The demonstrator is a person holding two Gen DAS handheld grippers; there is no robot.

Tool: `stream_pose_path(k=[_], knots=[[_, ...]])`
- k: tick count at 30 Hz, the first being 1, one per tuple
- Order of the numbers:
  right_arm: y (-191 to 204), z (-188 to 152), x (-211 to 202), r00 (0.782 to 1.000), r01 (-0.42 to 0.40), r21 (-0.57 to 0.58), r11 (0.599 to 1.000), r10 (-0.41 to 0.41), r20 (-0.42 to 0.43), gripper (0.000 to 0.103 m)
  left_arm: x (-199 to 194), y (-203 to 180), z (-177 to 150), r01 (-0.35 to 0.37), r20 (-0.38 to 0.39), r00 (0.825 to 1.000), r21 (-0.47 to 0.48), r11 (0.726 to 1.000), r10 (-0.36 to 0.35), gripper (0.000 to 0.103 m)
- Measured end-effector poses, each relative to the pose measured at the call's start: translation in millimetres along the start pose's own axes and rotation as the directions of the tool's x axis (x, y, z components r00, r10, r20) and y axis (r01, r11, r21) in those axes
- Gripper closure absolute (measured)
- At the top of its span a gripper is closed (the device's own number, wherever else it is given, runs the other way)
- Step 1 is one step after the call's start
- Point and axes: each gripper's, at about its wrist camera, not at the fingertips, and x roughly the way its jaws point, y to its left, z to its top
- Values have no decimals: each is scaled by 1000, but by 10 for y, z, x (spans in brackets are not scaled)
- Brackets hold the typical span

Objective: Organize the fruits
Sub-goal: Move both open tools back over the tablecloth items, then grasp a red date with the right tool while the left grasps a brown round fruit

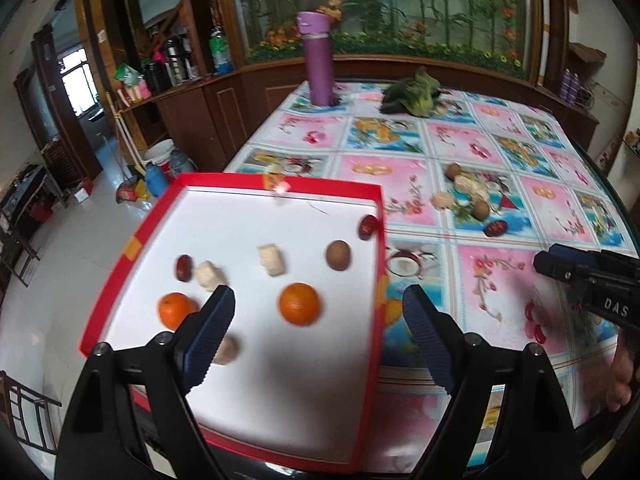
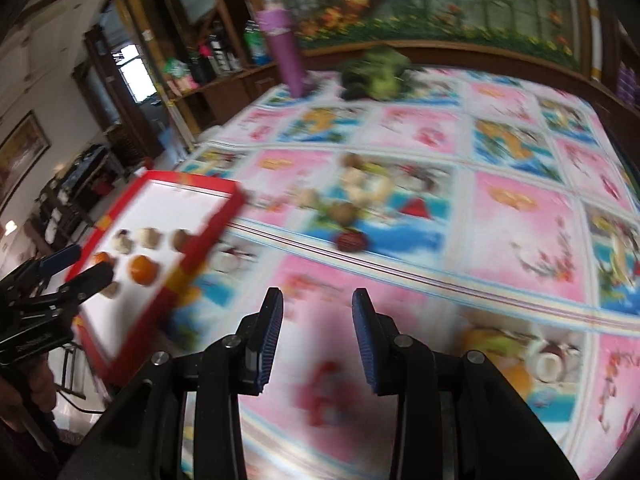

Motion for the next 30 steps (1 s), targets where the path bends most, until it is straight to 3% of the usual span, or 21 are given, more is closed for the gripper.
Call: stream_pose_path(k=[8,18,20,21,26,30], knots=[[-192,92,183,999,26,18,1000,-25,-25,68,145,-359,149,91,-44,995,54,994,-88,17],[-75,324,640,998,1,14,1000,0,-55,68,245,-399,327,87,-54,995,65,994,-84,17],[-78,319,651,999,1,5,1000,0,-42,68,260,-428,382,82,-47,996,75,994,-79,17],[-84,317,650,999,2,-3,1000,-2,-39,76,277,-448,404,81,-45,996,81,993,-77,17],[-241,306,587,1000,10,17,1000,-10,-10,77,383,-607,511,96,-40,995,107,990,-92,17],[-495,354,469,998,51,108,993,-55,28,76,574,-823,580,141,-61,989,130,981,-134,17]])
